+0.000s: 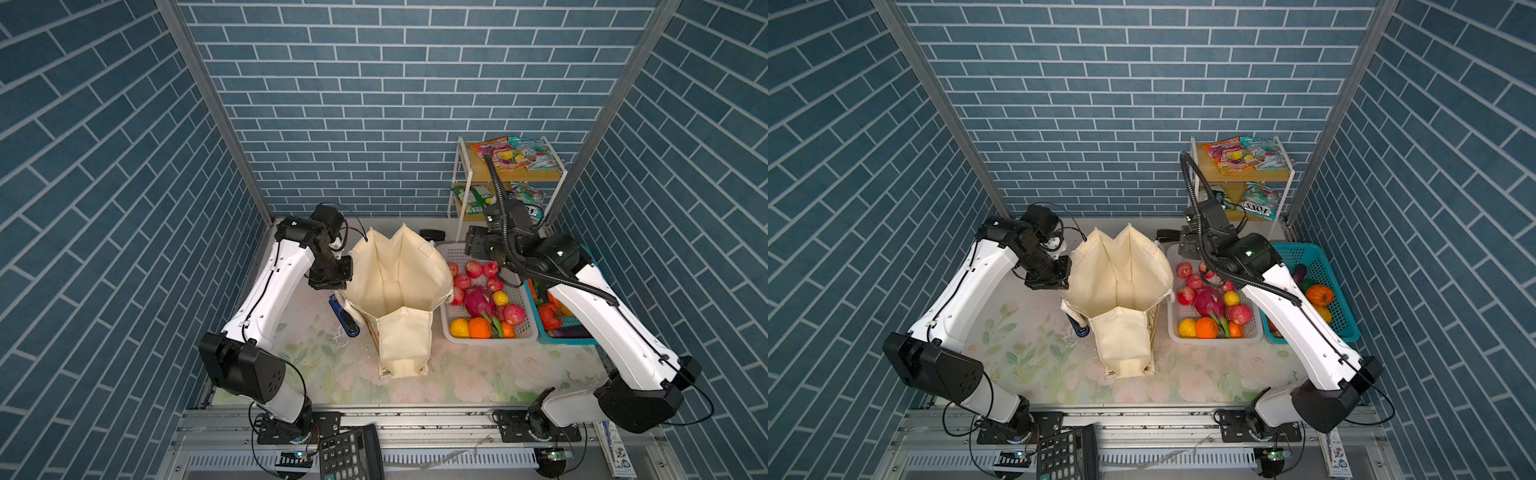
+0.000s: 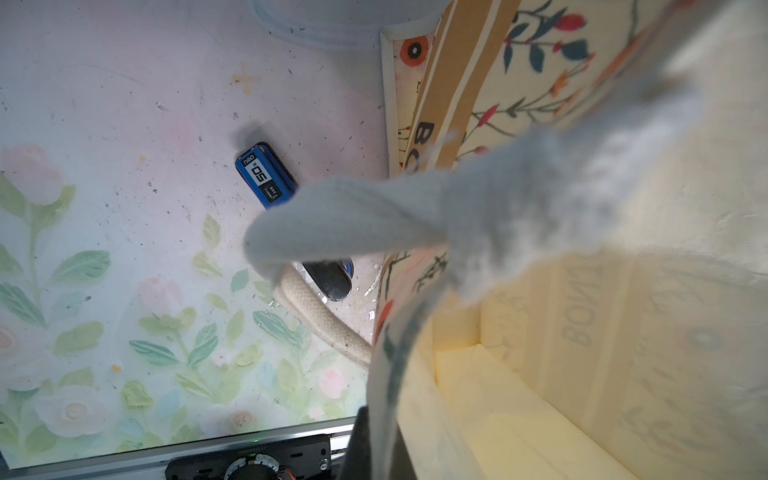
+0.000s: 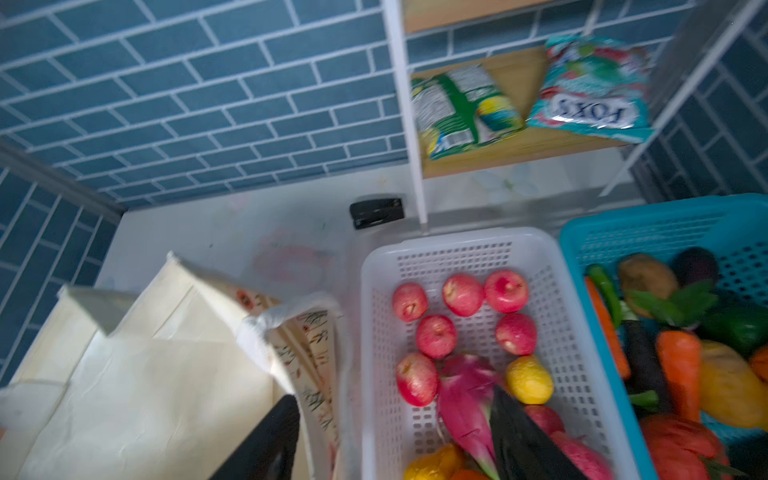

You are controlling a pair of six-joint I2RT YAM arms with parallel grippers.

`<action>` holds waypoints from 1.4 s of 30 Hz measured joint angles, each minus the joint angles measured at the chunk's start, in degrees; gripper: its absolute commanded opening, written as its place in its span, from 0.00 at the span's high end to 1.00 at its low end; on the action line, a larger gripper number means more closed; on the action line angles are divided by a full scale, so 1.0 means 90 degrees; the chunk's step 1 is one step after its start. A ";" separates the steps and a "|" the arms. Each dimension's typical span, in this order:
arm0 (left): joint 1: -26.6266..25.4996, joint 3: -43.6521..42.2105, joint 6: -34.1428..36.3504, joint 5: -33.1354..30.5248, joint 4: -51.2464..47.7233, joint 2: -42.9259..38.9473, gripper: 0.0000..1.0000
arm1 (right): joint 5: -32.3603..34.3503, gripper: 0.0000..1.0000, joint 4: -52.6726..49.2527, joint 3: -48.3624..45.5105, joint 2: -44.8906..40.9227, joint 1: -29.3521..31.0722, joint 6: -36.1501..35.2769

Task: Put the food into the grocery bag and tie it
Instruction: 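Release the bag rim and move the right gripper over the white basket, then lower the right gripper and grasp a red apple in the white basket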

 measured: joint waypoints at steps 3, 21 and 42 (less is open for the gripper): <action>0.0000 0.0039 0.0015 0.0000 -0.0036 0.0029 1.00 | 0.0104 0.33 -0.0236 -0.0267 -0.0457 -0.0665 0.0189; 0.0002 -0.0175 0.0104 0.0576 0.0389 -0.0068 0.98 | -0.1027 0.36 -0.1158 -0.2965 -0.1015 -0.1780 0.3198; 0.0000 -0.0748 0.0206 0.0741 0.1013 -0.0595 0.89 | -0.1450 0.19 -0.0996 -0.3995 -0.0835 -0.2159 0.4350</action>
